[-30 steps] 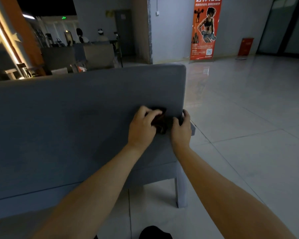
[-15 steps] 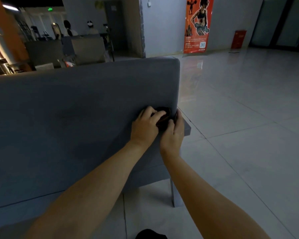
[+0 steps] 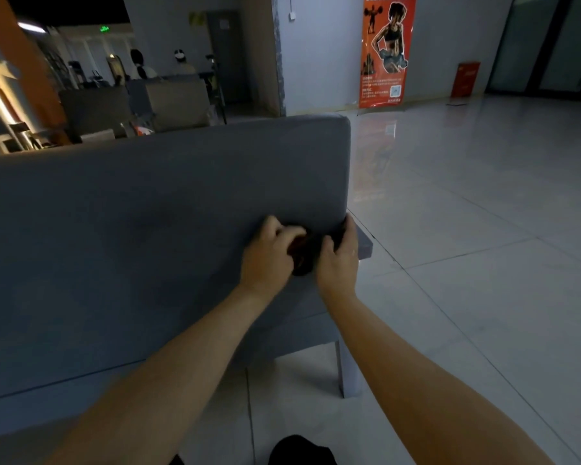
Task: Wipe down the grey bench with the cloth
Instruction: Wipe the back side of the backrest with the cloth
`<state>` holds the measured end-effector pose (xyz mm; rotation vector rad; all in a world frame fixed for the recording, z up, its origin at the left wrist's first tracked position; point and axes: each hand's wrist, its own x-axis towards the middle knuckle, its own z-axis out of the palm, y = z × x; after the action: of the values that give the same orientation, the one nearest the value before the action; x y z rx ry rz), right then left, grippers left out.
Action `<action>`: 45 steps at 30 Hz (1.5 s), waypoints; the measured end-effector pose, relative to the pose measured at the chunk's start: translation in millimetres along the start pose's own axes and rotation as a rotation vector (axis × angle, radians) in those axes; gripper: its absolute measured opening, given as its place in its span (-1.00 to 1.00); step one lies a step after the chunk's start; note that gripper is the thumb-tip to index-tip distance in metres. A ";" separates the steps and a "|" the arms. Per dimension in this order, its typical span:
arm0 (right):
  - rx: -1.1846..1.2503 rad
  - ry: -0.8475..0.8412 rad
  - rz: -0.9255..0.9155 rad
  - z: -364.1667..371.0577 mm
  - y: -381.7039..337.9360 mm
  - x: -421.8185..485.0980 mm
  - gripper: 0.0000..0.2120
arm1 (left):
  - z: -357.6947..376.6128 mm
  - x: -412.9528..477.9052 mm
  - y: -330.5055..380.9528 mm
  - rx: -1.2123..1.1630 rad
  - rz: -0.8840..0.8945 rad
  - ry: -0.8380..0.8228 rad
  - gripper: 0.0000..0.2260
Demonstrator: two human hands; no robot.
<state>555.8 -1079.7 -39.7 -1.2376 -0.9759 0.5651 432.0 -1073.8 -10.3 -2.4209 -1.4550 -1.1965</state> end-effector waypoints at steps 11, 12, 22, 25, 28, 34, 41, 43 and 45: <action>-0.021 0.155 -0.089 24.7 0.4 -10.0 -0.38 | 3.0 14.8 -38.3 0.130 0.126 0.139 -0.50; -0.030 0.154 -0.100 25.7 3.6 -12.4 -0.36 | 7.8 5.5 -40.2 0.119 0.112 0.102 -0.57; -0.077 0.147 -0.090 31.4 18.9 -10.5 -0.24 | 54.3 -37.0 -64.8 0.030 -0.150 -0.236 -0.96; -0.089 0.106 -0.096 29.6 22.5 -14.0 -0.24 | 63.6 -65.1 -67.3 -0.044 -0.255 -0.290 -0.91; -0.100 0.095 -0.114 25.2 24.0 -11.4 -0.24 | 66.5 -57.2 -75.1 -0.015 -0.266 -0.368 -0.92; -0.137 0.093 -0.051 38.2 5.8 -51.6 -0.32 | 47.4 -76.6 -58.8 0.049 -0.094 -0.450 -0.88; -0.016 -0.113 -0.111 73.8 -26.9 -67.9 -0.73 | -70.9 -66.6 -63.8 -0.043 -0.175 0.295 -0.63; 0.009 -0.199 -0.148 89.8 -45.5 -70.4 -0.77 | -99.2 -60.7 -85.5 -0.110 -0.291 0.508 -0.61; 0.018 -0.268 -0.191 106.1 -62.6 -73.9 -0.79 | -117.5 -54.5 -97.6 -0.198 -0.412 0.638 -0.65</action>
<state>419.5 -1101.7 -0.2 -1.0553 -1.2960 0.5967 274.6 -1109.8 5.4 -1.5937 -1.6903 -2.0331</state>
